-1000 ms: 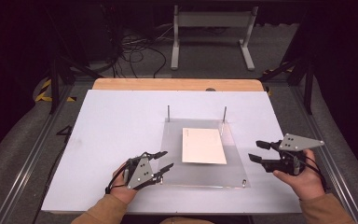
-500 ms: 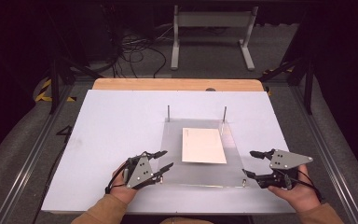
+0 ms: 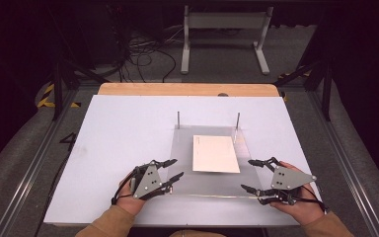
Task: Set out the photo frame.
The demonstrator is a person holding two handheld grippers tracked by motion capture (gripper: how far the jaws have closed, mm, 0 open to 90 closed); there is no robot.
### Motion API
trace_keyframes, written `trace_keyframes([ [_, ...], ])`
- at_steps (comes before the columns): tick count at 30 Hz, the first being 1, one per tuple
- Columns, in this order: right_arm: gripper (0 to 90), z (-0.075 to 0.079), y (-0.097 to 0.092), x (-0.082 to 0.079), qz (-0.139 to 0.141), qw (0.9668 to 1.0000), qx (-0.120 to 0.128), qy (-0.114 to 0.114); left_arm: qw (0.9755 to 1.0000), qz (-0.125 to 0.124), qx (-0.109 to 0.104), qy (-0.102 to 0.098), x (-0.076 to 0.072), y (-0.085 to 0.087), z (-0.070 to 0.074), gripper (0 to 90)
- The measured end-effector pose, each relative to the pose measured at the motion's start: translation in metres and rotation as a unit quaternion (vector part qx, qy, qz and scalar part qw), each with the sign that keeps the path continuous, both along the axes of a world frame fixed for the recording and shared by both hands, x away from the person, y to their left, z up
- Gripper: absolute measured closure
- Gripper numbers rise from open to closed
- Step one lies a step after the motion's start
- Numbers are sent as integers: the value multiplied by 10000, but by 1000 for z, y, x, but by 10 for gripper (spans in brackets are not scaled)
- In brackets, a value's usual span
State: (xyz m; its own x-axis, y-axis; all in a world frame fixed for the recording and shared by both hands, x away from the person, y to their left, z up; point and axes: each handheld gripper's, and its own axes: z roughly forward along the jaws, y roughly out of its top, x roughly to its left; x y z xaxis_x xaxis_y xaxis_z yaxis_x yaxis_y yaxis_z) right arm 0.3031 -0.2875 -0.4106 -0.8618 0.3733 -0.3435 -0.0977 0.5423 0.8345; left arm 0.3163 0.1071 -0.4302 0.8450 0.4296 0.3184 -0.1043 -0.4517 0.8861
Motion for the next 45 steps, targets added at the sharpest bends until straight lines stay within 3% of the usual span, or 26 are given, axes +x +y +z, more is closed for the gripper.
trace_keyframes([
  [7, 337, -3, 8, 7, 99, 9999, -88, -70, 10000, 7, -32, 45, 0, 0, 1, 538],
  [9, 451, -3, 8, 7, 50, 9990, -241, -375, 10000, 8, -45, 60, 1, 0, 1, 538],
  [11, 468, -2, 8, 7, 38, 9988, -253, -422, 9999, 21, -60, 79, 1, 1, 2, 539],
  [15, 608, 1, 3, 7, -39, 9981, -2, -610, 9998, 20, -178, 93, 3, 1, 4, 543],
  [24, 663, 8, 4, 7, -175, 9969, 103, -762, 9997, 41, -248, 1, 6, 1, 11, 562],
  [30, 684, 17, 6, 9, -207, 9963, -26, -833, 9994, 84, -268, -184, 7, 0, 17, 579],
  [35, 691, 25, 8, 12, -225, 9970, -15, -743, 9985, 200, -411, -300, 8, 0, 20, 580],
  [45, 674, 36, 3, 24, -139, 9973, 178, -698, 9976, 209, -408, -515, 14, -3, 31, 595],
])
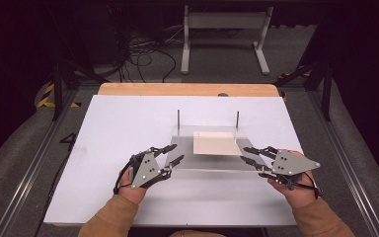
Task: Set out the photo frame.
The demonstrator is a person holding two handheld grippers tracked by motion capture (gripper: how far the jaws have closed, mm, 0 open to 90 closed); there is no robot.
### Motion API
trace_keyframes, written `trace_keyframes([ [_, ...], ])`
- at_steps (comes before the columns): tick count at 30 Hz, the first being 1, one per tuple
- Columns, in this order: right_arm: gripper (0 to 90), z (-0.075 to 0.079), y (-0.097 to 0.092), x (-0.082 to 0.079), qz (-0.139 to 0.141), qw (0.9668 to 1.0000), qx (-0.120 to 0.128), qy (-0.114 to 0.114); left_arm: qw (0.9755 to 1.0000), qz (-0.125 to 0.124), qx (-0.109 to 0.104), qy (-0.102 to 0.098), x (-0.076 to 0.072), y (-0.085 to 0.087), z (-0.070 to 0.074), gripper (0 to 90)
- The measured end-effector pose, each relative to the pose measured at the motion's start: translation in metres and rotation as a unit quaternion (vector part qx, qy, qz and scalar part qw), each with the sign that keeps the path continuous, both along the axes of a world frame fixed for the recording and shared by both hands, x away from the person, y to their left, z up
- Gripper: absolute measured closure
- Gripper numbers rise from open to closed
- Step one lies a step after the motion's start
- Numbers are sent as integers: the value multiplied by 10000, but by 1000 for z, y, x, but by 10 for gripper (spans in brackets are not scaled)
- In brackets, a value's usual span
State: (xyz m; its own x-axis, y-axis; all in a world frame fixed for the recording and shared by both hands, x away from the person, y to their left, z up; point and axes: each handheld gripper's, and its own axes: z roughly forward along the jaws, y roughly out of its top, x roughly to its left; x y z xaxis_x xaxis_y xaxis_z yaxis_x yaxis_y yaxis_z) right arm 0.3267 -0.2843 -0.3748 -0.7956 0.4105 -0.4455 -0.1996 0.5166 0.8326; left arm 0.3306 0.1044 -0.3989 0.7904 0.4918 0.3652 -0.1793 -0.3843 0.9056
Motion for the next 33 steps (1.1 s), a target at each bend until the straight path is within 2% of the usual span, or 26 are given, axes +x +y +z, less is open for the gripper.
trace_keyframes([
  [4, 649, 0, -6, 5, 46, 9995, 298, 127, 10000, -68, 0, -35, 2, -1, 3, 610],
  [10, 652, 3, -5, 6, -18, 9995, 314, 18, 10000, -52, -67, -33, 6, -1, 8, 610],
  [23, 643, 21, -6, 22, -112, 9986, 510, -109, 9996, 97, -199, -188, 22, -4, 28, 614],
  [31, 647, 43, 2, 32, -83, 9980, 504, -372, 9989, 251, -337, -185, 34, -4, 44, 617],
  [33, 651, 45, 3, 33, -89, 9980, 506, -370, 9988, 266, -385, -176, 37, -2, 47, 616],
])
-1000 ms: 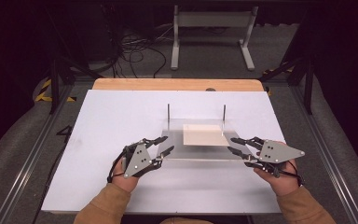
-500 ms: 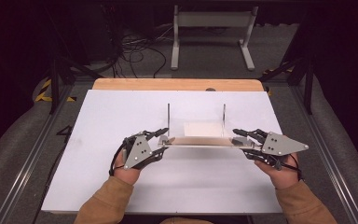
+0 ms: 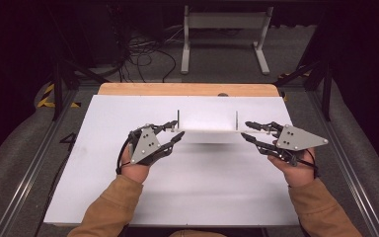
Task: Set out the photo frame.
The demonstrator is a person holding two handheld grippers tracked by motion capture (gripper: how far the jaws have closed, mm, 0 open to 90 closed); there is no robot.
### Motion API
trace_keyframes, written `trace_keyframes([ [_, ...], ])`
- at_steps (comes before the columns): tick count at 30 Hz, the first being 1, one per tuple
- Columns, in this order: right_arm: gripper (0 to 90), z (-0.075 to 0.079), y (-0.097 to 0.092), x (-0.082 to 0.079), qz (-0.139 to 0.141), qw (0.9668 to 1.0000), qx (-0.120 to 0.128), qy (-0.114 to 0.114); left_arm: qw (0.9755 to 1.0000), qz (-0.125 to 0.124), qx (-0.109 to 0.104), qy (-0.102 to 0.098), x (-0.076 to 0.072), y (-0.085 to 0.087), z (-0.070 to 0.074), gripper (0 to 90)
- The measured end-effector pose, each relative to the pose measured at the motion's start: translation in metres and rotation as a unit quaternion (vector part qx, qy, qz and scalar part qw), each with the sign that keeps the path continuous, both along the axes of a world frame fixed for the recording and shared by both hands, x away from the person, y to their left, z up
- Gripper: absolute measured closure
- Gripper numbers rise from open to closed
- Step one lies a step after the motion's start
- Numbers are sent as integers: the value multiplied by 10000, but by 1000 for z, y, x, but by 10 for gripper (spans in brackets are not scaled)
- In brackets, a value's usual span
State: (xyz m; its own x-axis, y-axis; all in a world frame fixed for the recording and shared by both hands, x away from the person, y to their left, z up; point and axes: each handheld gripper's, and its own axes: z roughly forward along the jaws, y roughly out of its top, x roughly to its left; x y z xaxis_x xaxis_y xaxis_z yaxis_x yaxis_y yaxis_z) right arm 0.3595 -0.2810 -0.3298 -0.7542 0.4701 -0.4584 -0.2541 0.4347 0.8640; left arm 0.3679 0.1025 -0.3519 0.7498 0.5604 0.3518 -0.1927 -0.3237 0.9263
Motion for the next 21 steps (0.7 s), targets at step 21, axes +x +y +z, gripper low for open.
trace_keyframes([
  [21, 725, 40, 10, 2, 577, 9980, 205, 173, 9981, -20, -593, 176, -7, 20, 39, 605],
])
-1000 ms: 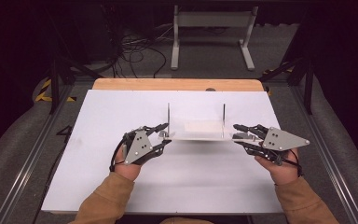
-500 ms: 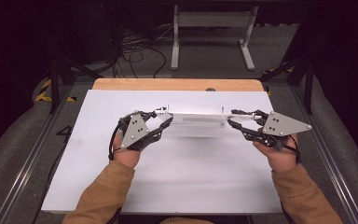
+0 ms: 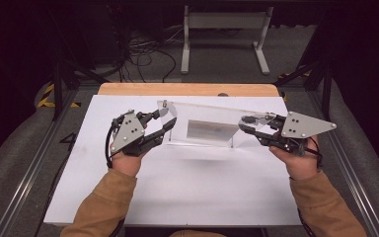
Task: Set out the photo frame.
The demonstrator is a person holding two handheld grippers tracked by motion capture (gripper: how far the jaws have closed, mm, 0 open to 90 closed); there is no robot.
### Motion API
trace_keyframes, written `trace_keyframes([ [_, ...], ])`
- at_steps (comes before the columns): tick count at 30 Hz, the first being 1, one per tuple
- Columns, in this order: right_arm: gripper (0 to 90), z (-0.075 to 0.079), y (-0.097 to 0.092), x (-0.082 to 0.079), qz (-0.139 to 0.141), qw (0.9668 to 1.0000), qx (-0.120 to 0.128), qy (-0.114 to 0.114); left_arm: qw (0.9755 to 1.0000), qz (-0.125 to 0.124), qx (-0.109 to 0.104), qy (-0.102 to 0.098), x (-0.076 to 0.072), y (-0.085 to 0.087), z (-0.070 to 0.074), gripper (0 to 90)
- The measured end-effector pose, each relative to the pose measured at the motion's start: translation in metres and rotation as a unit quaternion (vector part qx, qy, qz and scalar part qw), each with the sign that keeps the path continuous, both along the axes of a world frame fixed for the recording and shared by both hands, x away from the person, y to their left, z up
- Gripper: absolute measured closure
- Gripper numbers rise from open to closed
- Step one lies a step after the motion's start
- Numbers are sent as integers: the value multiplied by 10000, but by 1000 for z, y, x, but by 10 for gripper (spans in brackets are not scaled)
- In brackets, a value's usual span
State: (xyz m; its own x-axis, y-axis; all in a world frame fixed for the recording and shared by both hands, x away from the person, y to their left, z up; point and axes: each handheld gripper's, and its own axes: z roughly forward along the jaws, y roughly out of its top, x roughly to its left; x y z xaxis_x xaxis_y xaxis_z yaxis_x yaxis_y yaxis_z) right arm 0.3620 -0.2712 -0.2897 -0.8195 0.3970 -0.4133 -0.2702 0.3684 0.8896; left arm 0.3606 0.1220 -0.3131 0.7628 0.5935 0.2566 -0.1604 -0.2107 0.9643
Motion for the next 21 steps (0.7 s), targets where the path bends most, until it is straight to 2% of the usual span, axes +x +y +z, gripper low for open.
trace_keyframes([
  [8, 745, 9, 7, -7, 145, 9997, -35, 194, 9999, 20, 0, 124, -9, 7, 4, 603],
  [11, 748, 12, 9, -9, 183, 9995, -39, 266, 9995, 25, -41, 302, -13, 9, 7, 602],
  [12, 754, 14, 9, -9, 252, 9990, 12, 371, 9993, 21, -59, 358, -14, 10, 7, 602],
  [21, 751, 12, 13, -3, 304, 9975, 94, 637, 9976, 96, -136, 672, -13, 14, 6, 600],
])
